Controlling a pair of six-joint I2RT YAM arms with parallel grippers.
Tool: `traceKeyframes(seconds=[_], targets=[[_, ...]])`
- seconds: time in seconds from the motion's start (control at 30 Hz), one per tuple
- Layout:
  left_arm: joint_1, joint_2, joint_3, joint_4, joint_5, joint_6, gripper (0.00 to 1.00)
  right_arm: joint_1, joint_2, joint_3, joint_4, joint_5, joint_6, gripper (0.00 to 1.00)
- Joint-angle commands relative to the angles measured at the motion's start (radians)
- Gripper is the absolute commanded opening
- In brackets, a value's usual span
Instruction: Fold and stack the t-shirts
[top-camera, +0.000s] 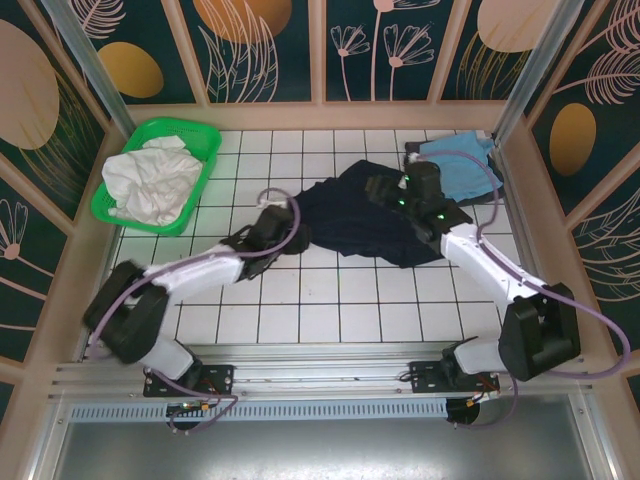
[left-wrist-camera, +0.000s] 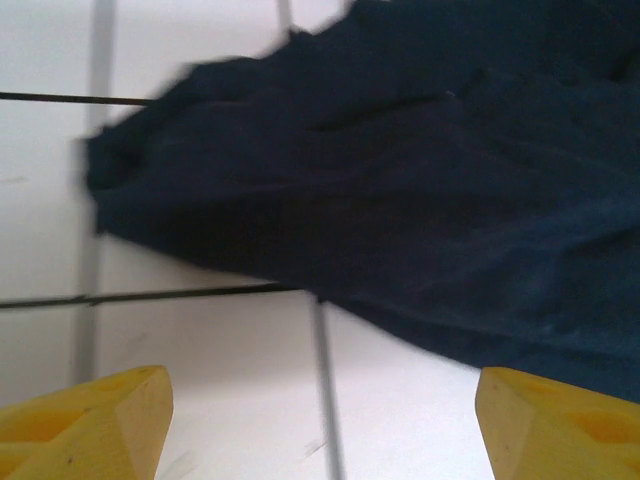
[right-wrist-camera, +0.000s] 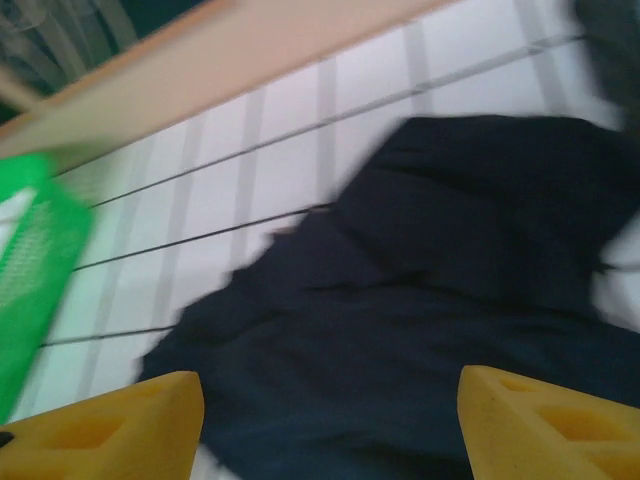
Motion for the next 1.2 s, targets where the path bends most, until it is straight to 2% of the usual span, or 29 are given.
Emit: traceKeyframes(seconds=[0.0, 0.07, 0.13, 0.17, 0.23, 0.3, 0.37, 0.47, 0.53, 0.6, 0.67, 0.7, 0.73, 0.8, 0.87, 1.0, 1.07, 1.17], targets=[[-0.043, 0.181, 0.183, 0.067, 0.121, 0.063, 0.81, -0.026, 0.026, -0.156, -0.013, 0.017, 0.026, 0.69], [-0.046, 0.284, 0.267, 0.06, 0.141, 0.065, 0.78, -0.061, 0.037, -0.226, 0.026, 0.009, 0.044, 0.69], [-0.046, 0.345, 0.307, 0.037, 0.137, 0.063, 0.47, -0.088, 0.067, -0.275, 0.071, -0.027, 0.045, 0.69], [-0.046, 0.358, 0.304, 0.039, 0.122, 0.06, 0.36, -0.091, 0.086, -0.283, 0.082, -0.026, 0.045, 0.67], [-0.037, 0.352, 0.281, 0.035, 0.092, 0.059, 0.21, -0.091, 0.121, -0.279, 0.082, -0.039, 0.041, 0.65], [-0.007, 0.317, 0.236, 0.031, 0.079, 0.053, 0.13, -0.073, 0.122, -0.283, 0.096, -0.07, 0.044, 0.49], [0.032, 0.258, 0.177, 0.033, 0.084, 0.046, 0.14, -0.022, 0.1, -0.283, 0.105, -0.068, 0.066, 0.29], [0.071, 0.132, 0.102, 0.006, 0.047, 0.054, 0.37, 0.128, 0.082, -0.263, 0.123, -0.023, 0.128, 0.09], [0.077, 0.036, 0.07, -0.02, 0.001, 0.063, 0.51, 0.256, 0.106, -0.236, 0.143, 0.03, 0.181, 0.01], [0.084, -0.053, 0.022, -0.048, -0.049, 0.063, 0.63, 0.366, 0.165, -0.194, 0.19, 0.043, 0.232, 0.0], [0.092, -0.125, -0.01, -0.081, -0.09, 0.056, 0.7, 0.462, 0.251, -0.112, 0.217, 0.029, 0.228, 0.0], [0.094, -0.16, -0.029, -0.102, -0.116, 0.054, 0.72, 0.507, 0.304, -0.053, 0.211, 0.012, 0.209, 0.03], [0.097, -0.186, -0.044, -0.122, -0.143, 0.05, 0.73, 0.532, 0.348, 0.001, 0.199, -0.005, 0.197, 0.11], [0.098, -0.246, -0.077, -0.179, -0.196, 0.032, 0.75, 0.558, 0.406, 0.079, 0.174, -0.079, 0.173, 0.36], [0.097, -0.296, -0.113, -0.208, -0.204, 0.014, 0.75, 0.552, 0.378, 0.069, 0.176, -0.084, 0.167, 0.47], [0.08, -0.369, -0.204, -0.145, -0.049, 0.04, 0.74, 0.479, 0.196, -0.065, 0.136, -0.041, 0.174, 0.52], [-0.003, -0.352, -0.196, -0.138, -0.067, 0.06, 0.74, 0.417, 0.083, -0.171, 0.119, -0.011, 0.19, 0.52], [-0.161, -0.242, -0.116, -0.165, -0.093, 0.086, 0.73, 0.289, -0.04, -0.314, 0.079, 0.015, 0.214, 0.53]])
